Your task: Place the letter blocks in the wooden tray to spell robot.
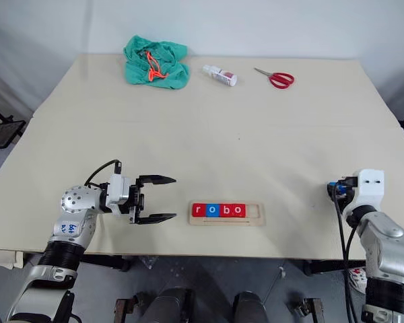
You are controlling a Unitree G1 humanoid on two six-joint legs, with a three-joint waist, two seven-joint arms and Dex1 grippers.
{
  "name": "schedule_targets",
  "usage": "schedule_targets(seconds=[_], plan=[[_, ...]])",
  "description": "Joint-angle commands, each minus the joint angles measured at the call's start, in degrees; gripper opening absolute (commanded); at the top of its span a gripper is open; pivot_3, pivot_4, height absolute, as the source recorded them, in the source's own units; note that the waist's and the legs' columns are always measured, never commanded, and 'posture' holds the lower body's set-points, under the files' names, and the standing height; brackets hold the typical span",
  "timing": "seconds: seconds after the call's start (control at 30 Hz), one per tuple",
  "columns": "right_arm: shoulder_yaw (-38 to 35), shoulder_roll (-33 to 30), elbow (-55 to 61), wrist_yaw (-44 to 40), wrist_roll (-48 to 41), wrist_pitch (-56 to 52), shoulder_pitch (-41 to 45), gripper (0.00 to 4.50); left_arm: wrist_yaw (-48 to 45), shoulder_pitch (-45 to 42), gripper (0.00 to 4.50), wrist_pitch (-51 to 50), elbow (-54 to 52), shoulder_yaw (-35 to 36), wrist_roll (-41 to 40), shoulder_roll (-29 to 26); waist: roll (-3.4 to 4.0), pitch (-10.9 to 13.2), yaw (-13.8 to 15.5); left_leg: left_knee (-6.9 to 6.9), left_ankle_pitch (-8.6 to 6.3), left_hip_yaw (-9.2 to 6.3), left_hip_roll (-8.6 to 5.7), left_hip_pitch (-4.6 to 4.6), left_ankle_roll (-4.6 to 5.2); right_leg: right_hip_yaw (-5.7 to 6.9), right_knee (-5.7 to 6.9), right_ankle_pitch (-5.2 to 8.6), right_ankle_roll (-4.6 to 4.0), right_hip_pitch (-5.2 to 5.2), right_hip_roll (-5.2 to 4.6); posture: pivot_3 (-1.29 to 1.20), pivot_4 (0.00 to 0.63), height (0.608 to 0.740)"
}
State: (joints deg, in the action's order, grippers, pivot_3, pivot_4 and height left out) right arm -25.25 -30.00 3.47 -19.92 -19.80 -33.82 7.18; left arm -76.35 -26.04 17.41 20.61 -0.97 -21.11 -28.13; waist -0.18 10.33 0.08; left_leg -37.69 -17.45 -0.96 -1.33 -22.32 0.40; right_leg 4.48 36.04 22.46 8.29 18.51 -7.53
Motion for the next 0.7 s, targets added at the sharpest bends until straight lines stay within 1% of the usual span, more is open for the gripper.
schedule_targets(seconds=[0.03, 0.17, 0.27, 0.37, 0.63, 0.67, 0.7], plan=[[-0.63, 3.31, 16.82, 2.1, -5.02, -4.95, -5.59, 1.47, -0.61, -0.09, 4.5, 0.5, -1.24, 0.51, -0.67, -0.37, 0.01, 0.0, 0.0, 0.02, 0.0, -0.01, 0.01, 0.0, 0.0, 0.0, 0.01, 0.0, 0.0, 0.01, 0.0, 0.0, 0.15, 0.74], [2.0, 8.42, 31.36, 5.6, -8.24, -11.03, -13.81, 1.47, -2.09, -0.72, 4.5, 0.35, -0.49, 0.22, -0.87, -0.47, 0.0, 0.0, 0.08, 0.05, 0.0, -0.05, -0.02, 0.0, 0.0, 0.0, 0.0, 0.0, 0.0, 0.0, -0.01, 0.0, 0.15, 0.74], [2.83, 10.64, 36.24, 7.33, -9.64, -13.04, -16.28, 1.47, -2.62, -1.5, 4.5, 0.47, 0.52, 0.35, -0.74, -0.37, 0.01, 0.0, 0.0, 0.03, 0.0, -0.03, -0.03, 0.01, 0.0, -0.04, 0.0, 0.0, 0.0, 0.0, 0.0, 0.0, 0.15, 0.74], [4.74, 11.32, 38.3, 8.0, -9.69, -13.88, -18.42, 1.47, -3.07, -2.2, 4.5, 0.68, 1.44, 0.35, -0.5, -0.23, 0.01, 0.0, -0.01, 0.01, 0.0, -0.02, -0.05, 0.04, 0.0, -0.08, 0.01, 0.0, 0.0, -0.01, -0.01, 0.0, 0.15, 0.74], [6.78, 10.76, 36.14, 7.44, -8.85, -12.3, -18.96, 1.47, -2.99, -2.54, 4.5, 0.88, 1.72, 0.49, -0.32, -0.04, 0.01, 0.0, -0.08, 0.05, 0.0, -0.03, -0.05, 0.06, 0.0, -0.07, 0.02, 0.0, 0.0, 0.0, 0.01, 0.0, 0.15, 0.74], [6.97, 10.55, 35.83, 6.94, -8.7, -11.77, -19.04, 2.2, -2.85, -2.31, 4.5, 0.83, 1.36, 0.49, -0.3, -0.07, 0.01, 0.0, -0.09, 0.05, 0.0, -0.02, -0.05, 0.06, 0.0, -0.07, 0.02, 0.0, 0.0, 0.0, 0.0, 0.0, 0.15, 0.74], [7.06, 10.45, 35.57, 6.68, -8.48, -11.25, -19.08, 2.48, -2.68, -2.1, 4.5, 0.72, 0.96, 0.5, -0.31, -0.1, 0.01, 0.0, -0.09, 0.05, 0.0, -0.02, -0.06, 0.06, 0.0, -0.08, 0.02, 0.0, 0.0, 0.0, 0.0, 0.0, 0.15, 0.74]])
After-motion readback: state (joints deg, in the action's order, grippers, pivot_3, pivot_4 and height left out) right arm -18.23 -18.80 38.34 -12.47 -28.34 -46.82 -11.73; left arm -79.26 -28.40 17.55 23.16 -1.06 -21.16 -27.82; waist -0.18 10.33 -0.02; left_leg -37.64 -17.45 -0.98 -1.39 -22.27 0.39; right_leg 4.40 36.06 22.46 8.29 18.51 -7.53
